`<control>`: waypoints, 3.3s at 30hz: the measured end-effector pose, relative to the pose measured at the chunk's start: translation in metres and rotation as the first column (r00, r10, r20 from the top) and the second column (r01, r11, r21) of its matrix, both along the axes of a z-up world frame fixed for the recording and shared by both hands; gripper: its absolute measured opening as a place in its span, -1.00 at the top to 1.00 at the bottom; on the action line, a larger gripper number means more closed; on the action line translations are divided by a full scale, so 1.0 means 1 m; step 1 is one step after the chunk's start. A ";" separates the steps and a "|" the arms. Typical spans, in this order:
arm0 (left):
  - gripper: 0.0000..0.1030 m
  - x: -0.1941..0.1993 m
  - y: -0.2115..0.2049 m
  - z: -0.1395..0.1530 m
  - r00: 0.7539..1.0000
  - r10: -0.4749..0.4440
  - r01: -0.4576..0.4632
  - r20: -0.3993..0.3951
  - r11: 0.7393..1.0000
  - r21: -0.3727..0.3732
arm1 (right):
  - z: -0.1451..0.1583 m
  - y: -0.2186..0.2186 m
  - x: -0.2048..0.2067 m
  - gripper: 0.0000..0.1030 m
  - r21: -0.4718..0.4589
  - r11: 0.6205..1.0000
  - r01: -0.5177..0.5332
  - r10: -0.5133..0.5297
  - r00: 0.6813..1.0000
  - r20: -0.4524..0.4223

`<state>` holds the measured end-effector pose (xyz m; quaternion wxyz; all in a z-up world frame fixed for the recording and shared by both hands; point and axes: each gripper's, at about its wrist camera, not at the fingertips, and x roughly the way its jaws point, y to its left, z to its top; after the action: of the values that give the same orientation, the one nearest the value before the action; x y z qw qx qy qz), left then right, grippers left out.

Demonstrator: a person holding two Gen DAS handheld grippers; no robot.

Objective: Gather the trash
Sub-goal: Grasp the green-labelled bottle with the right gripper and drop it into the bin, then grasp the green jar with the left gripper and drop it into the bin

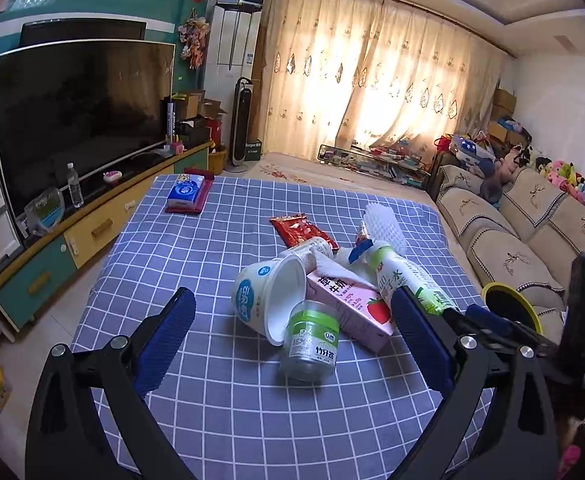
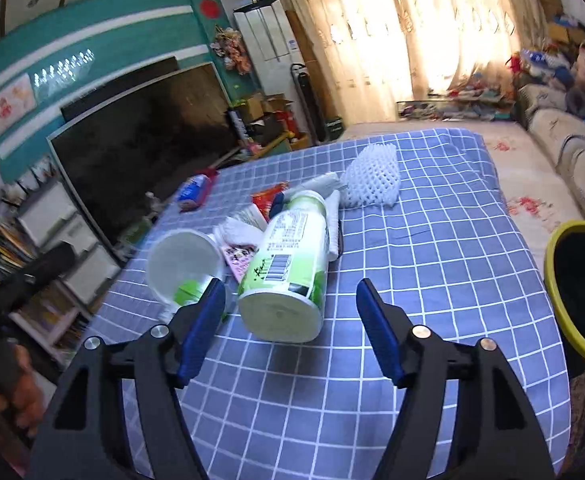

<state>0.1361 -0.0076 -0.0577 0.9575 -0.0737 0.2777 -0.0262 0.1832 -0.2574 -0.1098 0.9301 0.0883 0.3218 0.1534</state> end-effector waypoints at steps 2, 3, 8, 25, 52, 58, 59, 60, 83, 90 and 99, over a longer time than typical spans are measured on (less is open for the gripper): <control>-0.88 0.001 -0.002 -0.002 1.000 -0.002 0.002 -0.002 1.000 -0.005 | -0.007 0.004 0.007 -0.31 0.003 1.000 0.009 -0.009 1.000 -0.029; -0.88 0.001 -0.002 -0.004 1.000 -0.001 0.001 -0.004 1.000 -0.005 | -0.009 0.006 0.010 -0.31 0.010 1.000 0.011 -0.011 0.999 -0.039; -0.88 0.004 -0.005 -0.007 1.000 0.000 0.000 -0.016 1.000 -0.013 | -0.015 0.011 0.018 -0.29 0.001 1.000 0.023 -0.023 0.999 -0.043; -0.88 0.011 -0.023 -0.018 0.999 -0.041 0.040 -0.027 0.999 -0.012 | 0.040 -0.048 -0.015 0.05 0.010 0.998 0.060 -0.061 0.997 0.057; -0.88 0.019 -0.043 -0.030 0.995 -0.068 0.071 -0.071 0.997 0.032 | 0.055 -0.237 -0.006 0.05 -0.048 0.814 0.578 -0.562 0.807 0.183; -0.88 0.026 -0.057 -0.039 0.991 -0.090 0.097 -0.101 0.993 0.064 | -0.015 -0.281 0.017 0.04 -0.120 0.762 0.636 -0.637 0.770 0.034; -0.88 0.028 -0.060 -0.041 0.990 -0.094 0.101 -0.107 0.993 0.066 | -0.025 -0.283 0.020 0.04 -0.130 0.761 0.636 -0.640 0.768 0.011; -0.88 0.029 -0.061 -0.042 0.989 -0.096 0.103 -0.110 0.992 0.068 | -0.033 -0.286 0.024 0.04 -0.140 0.760 0.635 -0.642 0.766 -0.008; -0.88 0.051 -0.056 -0.081 0.977 -0.070 0.091 -0.204 0.991 0.098 | -0.070 -0.276 0.023 -0.01 -0.186 0.765 0.616 -0.635 0.769 -0.065; -0.75 0.072 -0.058 -0.104 0.967 -0.050 0.090 -0.249 0.984 0.151 | -0.068 -0.272 0.021 -0.01 -0.173 0.775 0.608 -0.625 0.777 -0.068; -0.48 0.096 -0.064 -0.120 0.962 -0.042 0.101 -0.268 0.973 0.210 | -0.069 -0.273 0.020 -0.01 -0.163 0.779 0.605 -0.622 0.780 -0.078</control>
<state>0.2320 -0.0719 -0.1772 0.9130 0.0408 0.4054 -0.0201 0.2036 -0.5305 -0.1792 0.9105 0.1378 0.3432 -0.1851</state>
